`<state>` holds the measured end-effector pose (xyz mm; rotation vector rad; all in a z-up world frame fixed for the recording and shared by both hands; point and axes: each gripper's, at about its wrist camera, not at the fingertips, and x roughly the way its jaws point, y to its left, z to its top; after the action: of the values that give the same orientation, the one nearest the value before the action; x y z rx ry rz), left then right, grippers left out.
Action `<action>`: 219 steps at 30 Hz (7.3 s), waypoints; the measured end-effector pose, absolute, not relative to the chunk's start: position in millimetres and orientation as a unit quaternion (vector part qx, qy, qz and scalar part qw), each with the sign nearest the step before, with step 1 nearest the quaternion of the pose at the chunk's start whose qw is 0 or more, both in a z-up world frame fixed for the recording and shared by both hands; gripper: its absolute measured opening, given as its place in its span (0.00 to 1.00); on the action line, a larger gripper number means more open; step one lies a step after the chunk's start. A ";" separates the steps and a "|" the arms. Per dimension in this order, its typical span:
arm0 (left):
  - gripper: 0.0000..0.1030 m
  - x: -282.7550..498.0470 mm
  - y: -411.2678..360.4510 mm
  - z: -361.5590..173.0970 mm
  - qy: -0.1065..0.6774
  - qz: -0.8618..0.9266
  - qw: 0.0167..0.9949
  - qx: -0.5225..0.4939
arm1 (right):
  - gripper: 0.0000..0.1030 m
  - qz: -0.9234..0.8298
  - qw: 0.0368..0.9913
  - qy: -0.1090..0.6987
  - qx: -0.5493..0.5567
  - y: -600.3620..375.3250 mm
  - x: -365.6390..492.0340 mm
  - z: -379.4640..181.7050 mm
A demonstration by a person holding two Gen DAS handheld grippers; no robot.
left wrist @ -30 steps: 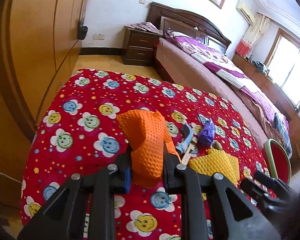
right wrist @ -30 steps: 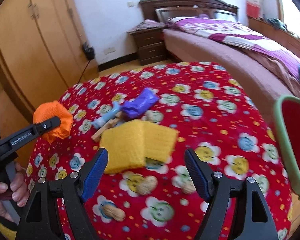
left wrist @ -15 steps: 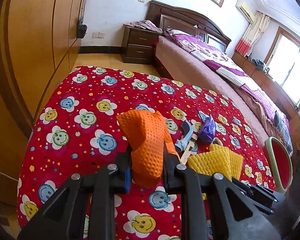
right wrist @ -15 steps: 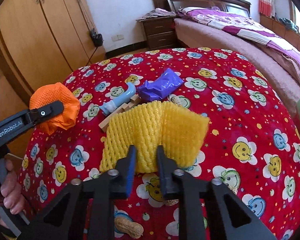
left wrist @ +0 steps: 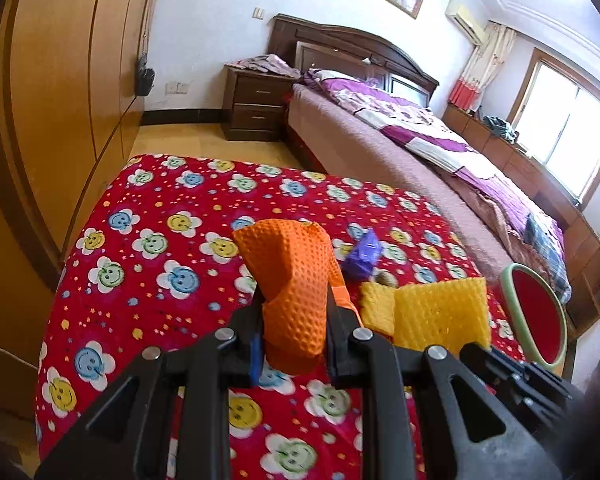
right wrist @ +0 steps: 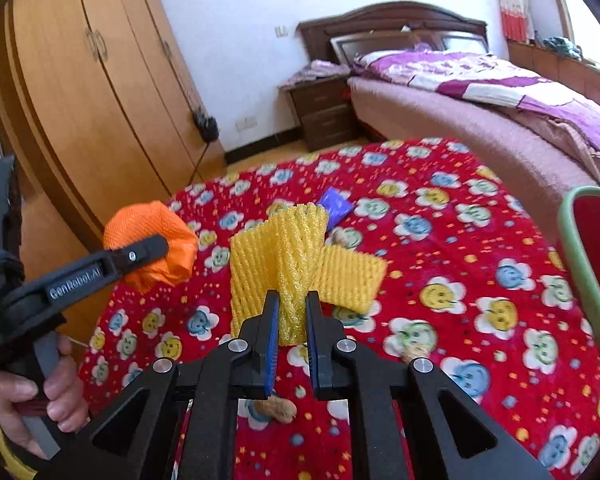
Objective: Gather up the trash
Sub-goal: 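Carry both foam meshes over the red bucket and open both tools to drop them, then move both open tools back to the table toward the blue plastic piece, then grasp blue plastic piece with left tool while right tool grasps yellow foam mesh, then carry yellow foam mesh to red bucket with right tool while left holds blue piece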
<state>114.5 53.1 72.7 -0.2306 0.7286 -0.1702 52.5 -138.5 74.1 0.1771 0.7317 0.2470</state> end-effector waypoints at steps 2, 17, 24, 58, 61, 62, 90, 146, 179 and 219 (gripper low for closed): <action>0.22 107.5 46.5 77.3 0.351 -0.090 0.925 -0.111 | 0.12 0.111 0.928 0.345 0.086 -146.4 43.0 81.7; 0.22 70.3 -34.8 107.7 0.338 -0.172 0.923 -0.069 | 0.12 0.028 0.950 0.286 0.124 -228.1 -17.6 115.0; 0.22 65.8 -80.3 112.2 0.339 -0.207 0.916 -0.052 | 0.12 -0.011 0.954 0.263 0.144 -272.4 -34.6 120.9; 0.22 104.0 -301.9 58.9 0.366 -0.344 0.862 0.066 | 0.12 -0.180 0.919 0.291 0.196 -433.9 -37.9 60.2; 0.22 106.3 -310.1 51.4 0.370 -0.348 0.858 0.074 | 0.12 -0.182 0.917 0.296 0.197 -437.9 -36.1 54.4; 0.22 107.1 -312.0 49.2 0.372 -0.350 0.857 0.074 | 0.12 -0.183 0.916 0.297 0.198 -439.2 -35.7 52.4; 0.40 100.2 -279.6 70.0 0.370 -0.342 0.863 0.042 | 0.39 -0.155 0.926 0.283 0.196 -421.8 -38.4 65.9; 0.40 221.8 5.7 19.4 0.445 -0.066 0.893 -0.004 | 0.55 -0.091 0.918 0.353 0.158 -304.8 7.8 58.3; 0.08 201.7 32.9 8.4 0.433 -0.057 0.898 -0.057 | 0.55 -0.017 0.915 0.390 0.103 -231.8 68.8 54.8; 0.08 177.0 45.3 16.5 0.375 -0.079 0.919 -0.096 | 0.11 0.071 0.926 0.353 0.109 -166.0 78.5 55.4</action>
<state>177.0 45.3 16.5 -0.1977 0.7713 -0.1620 78.5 -166.0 55.4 0.2240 0.7242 0.1447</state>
